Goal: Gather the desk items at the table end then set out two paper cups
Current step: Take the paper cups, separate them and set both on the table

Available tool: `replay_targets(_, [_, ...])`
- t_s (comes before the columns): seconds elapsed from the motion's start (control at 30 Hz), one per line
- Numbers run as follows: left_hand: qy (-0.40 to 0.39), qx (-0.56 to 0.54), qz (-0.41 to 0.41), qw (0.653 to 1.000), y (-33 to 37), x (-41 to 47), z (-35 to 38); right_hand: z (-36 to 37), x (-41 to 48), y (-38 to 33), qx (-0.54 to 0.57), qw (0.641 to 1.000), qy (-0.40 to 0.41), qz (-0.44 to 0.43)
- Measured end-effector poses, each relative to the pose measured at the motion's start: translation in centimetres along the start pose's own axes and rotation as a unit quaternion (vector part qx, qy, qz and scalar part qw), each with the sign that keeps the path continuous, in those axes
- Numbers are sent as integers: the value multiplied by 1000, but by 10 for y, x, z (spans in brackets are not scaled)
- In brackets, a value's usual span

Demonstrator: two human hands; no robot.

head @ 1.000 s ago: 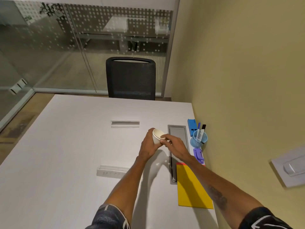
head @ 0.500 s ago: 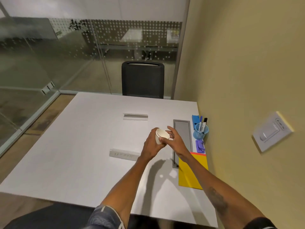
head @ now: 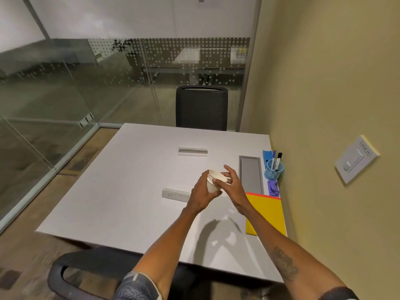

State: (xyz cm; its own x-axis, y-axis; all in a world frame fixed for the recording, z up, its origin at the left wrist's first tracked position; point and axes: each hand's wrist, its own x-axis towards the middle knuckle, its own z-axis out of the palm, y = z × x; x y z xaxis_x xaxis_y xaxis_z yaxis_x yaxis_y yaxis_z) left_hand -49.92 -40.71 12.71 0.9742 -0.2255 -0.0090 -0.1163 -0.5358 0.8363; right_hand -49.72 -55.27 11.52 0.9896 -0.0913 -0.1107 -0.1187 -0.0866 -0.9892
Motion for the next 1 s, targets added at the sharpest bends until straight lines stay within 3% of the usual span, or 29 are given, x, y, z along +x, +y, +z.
replay_targets(0.4, [15, -59, 15, 998, -40, -34, -93, 106, -25, -29, 34, 999, -7, -19])
replay_targets(0.73, [6, -57, 53, 997, -106, -84, -201, 242, -71, -45, 83, 993, 68, -40])
replay_targets(1.0, [56, -48, 29, 997, -172, -120, -282, 361, -84, -41, 90, 995, 41, -8])
